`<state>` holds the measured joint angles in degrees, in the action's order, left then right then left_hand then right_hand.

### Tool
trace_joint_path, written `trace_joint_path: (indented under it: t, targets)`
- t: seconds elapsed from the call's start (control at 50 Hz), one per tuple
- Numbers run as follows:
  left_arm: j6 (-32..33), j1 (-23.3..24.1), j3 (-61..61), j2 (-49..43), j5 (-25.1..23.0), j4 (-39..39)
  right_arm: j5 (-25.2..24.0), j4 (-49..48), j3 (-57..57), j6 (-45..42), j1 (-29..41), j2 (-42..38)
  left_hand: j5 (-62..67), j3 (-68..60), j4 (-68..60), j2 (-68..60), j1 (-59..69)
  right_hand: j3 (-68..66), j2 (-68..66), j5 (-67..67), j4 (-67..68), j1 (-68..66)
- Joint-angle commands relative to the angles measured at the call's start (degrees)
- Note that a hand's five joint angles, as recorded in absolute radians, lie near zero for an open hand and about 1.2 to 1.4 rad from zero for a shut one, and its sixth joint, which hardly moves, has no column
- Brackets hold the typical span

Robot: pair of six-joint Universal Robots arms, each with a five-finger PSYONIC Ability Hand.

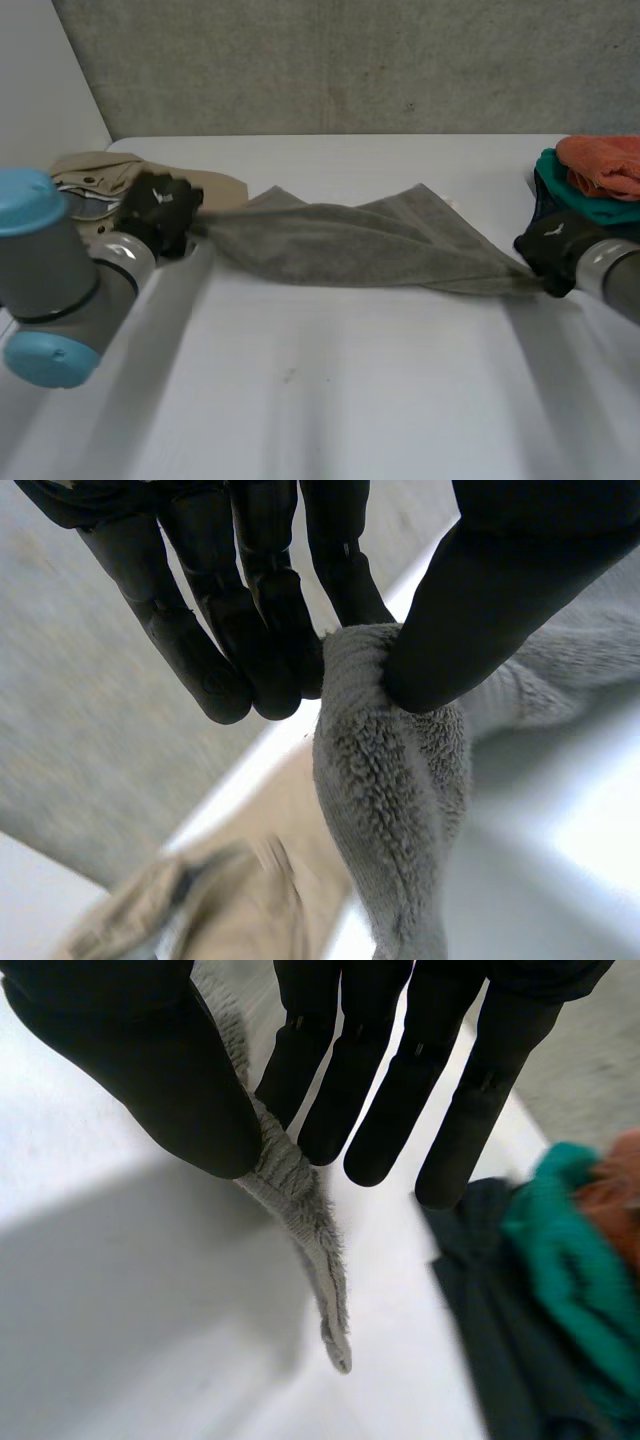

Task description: Fold the laundry.

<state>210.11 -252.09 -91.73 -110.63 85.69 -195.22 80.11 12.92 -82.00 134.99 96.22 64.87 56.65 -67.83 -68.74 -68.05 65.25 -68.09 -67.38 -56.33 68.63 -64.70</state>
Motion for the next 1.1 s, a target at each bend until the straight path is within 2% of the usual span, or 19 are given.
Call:
trace_joint_path:
  t: [0.02, 0.12, 0.22, 0.3, 0.38, 0.54, 0.64, 0.66, 0.7, 0.72, 0.8, 0.9, 1.02, 1.1]
  targets:
    - [-6.99, 0.9, 0.58, 12.97, -3.15, 2.12, -1.01, 5.27, 1.75, 2.29, -2.96, 14.83, 13.35, -12.17, -11.26, -11.95, 14.75, -11.91, -12.62, -13.67, 11.37, -15.3]
    - [-10.51, 0.81, 5.67, 18.42, -4.04, 5.1, -3.37, 5.44, 7.97, 5.88, -4.72, 22.13, 13.35, -12.17, -11.26, -11.95, 14.75, -11.91, -12.62, -13.67, 11.37, -15.3]
    - [-11.13, 0.37, 11.04, 16.76, -3.95, 7.65, -5.84, 4.92, 13.52, 11.6, -5.25, 21.62, 13.35, -12.17, -11.26, -11.95, 14.75, -11.91, -12.62, -13.67, 11.37, -15.3]
    - [-11.13, -0.33, 14.47, 13.51, -3.77, 9.85, -6.46, 1.5, 16.69, 15.82, -4.29, 16.71, 13.35, -12.17, -11.26, -11.95, 14.75, -11.91, -12.62, -13.67, 11.37, -15.3]
    - [-11.39, -0.6, 16.32, 10.52, -3.51, 12.22, -5.14, -5.62, 19.15, 18.11, -0.25, 10.47, 13.35, -12.17, -11.26, -11.95, 14.75, -11.91, -12.62, -13.67, 11.37, -15.3]
    - [-12.53, 0.19, 13.34, 9.2, -3.6, 15.13, -2.51, -18.71, 21.35, 16.01, 5.56, -6.49, 13.35, -12.17, -11.26, -11.95, 14.75, -11.91, -12.62, -13.67, 11.37, -15.3]
    - [-12.71, 0.9, 10.61, 9.29, -3.51, 14.08, 1.53, -27.32, 23.46, 15.3, 7.93, -15.98, 13.35, -12.17, -11.26, -11.95, 14.75, -11.91, -12.62, -13.67, 11.37, -15.3]
    - [-12.71, 0.99, 10.43, 9.29, -3.51, 13.9, 2.41, -28.21, 23.46, 15.39, 8.28, -16.43, 13.35, -12.17, -11.26, -11.95, 14.75, -8.73, -9.43, -10.48, 8.18, -12.11]
    - [-12.71, 1.16, 10.08, 9.29, -3.42, 13.72, 4.08, -29.27, 23.46, 15.56, 8.9, -17.05, 13.35, -12.17, -11.26, -11.95, 14.75, 32.31, 31.61, 30.55, -32.86, 28.93]
    - [-12.71, 1.34, 9.82, 9.29, -3.42, 13.72, 5.66, -29.36, 23.81, 15.48, 9.68, -17.32, 13.35, -12.17, -11.26, -11.95, 14.75, 58.09, 57.38, 56.33, -58.63, 54.7]
    - [-12.71, 1.43, 9.73, 9.73, -3.51, 13.72, 8.56, -27.18, 22.77, 15.83, 10.92, -15.75, 13.35, -12.17, -11.26, -11.95, 14.75, 58.09, 57.38, 56.33, -58.63, 54.7]
    - [-12.89, 1.43, 10.25, 11.31, -3.6, 13.64, 8.84, -19.63, 19.95, 15.74, 10.13, -8.89, 13.35, -12.17, -11.26, -11.95, 14.75, 58.09, 57.38, 56.33, -58.63, 54.7]
    - [-13.68, 2.13, 11.22, 13.06, -3.51, 13.9, 7.79, 1.53, 14.43, 14.86, 9.34, -0.37, 13.35, -12.17, -11.26, -11.95, 14.75, 58.09, 57.38, 56.33, -58.63, 54.7]
    - [-14.47, 2.92, 11.48, 14.21, -3.51, 13.99, 6.91, 10.78, 9.86, 16.08, 9.25, 2.54, 13.35, -12.17, -11.26, -11.95, 14.75, 58.09, 57.38, 56.33, -58.63, 54.7]
